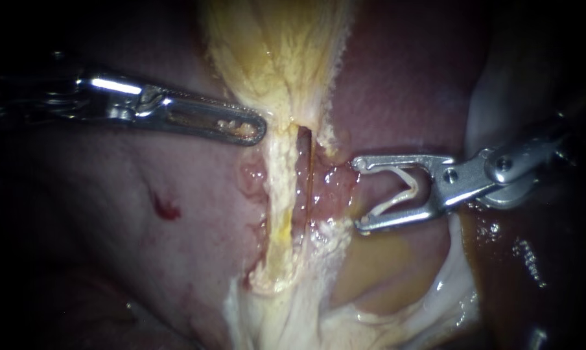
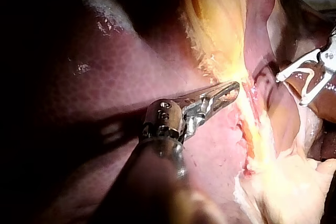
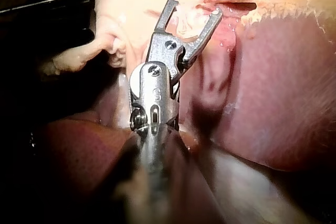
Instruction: Clipping first clip left tube
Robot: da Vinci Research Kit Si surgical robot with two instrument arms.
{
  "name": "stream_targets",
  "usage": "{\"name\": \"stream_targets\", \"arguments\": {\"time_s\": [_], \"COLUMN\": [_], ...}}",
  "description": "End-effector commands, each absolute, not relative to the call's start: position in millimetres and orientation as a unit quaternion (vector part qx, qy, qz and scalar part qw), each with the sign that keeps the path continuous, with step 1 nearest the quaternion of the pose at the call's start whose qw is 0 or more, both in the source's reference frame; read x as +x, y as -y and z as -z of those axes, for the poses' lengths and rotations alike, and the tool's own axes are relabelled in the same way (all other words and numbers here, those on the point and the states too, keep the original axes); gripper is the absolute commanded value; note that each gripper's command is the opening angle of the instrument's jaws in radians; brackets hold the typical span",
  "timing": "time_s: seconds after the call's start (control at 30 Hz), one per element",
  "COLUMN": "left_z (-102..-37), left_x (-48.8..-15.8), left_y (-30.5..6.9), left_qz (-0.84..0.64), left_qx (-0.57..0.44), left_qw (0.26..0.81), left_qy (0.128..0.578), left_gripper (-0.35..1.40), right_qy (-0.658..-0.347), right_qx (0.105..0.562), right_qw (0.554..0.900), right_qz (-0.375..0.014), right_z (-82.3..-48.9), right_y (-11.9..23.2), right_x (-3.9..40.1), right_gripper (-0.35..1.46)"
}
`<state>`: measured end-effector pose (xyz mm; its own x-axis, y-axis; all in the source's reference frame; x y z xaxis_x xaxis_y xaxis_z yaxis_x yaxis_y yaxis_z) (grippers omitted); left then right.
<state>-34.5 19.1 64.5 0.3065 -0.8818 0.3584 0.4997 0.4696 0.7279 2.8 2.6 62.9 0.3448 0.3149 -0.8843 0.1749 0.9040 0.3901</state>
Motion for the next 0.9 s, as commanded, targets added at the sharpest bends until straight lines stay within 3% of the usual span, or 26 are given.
{"name": "stream_targets", "arguments": {"time_s": [0.03,0.7,0.9], "left_z": [-64.4,-57.8,-57.7], "left_x": [-34.5,-29.3,-29.2], "left_y": [-19.1,-20.3,-20.4], "left_qz": [0.449,0.456,0.457], "left_qx": [0.251,0.254,0.253], "left_qw": [0.768,0.762,0.762], "left_qy": [0.380,0.384,0.384], "left_gripper": [-0.35,-0.35,-0.35], "right_qy": [-0.571,-0.572,-0.572], "right_qx": [0.214,0.218,0.219], "right_qw": [0.792,0.790,0.790], "right_qz": [-0.044,-0.041,-0.041], "right_z": [-63.0,-63.0,-63.0], "right_y": [-2.6,-2.5,-2.5], "right_x": [2.8,2.9,3.1], "right_gripper": [0.50,0.50,0.50]}}
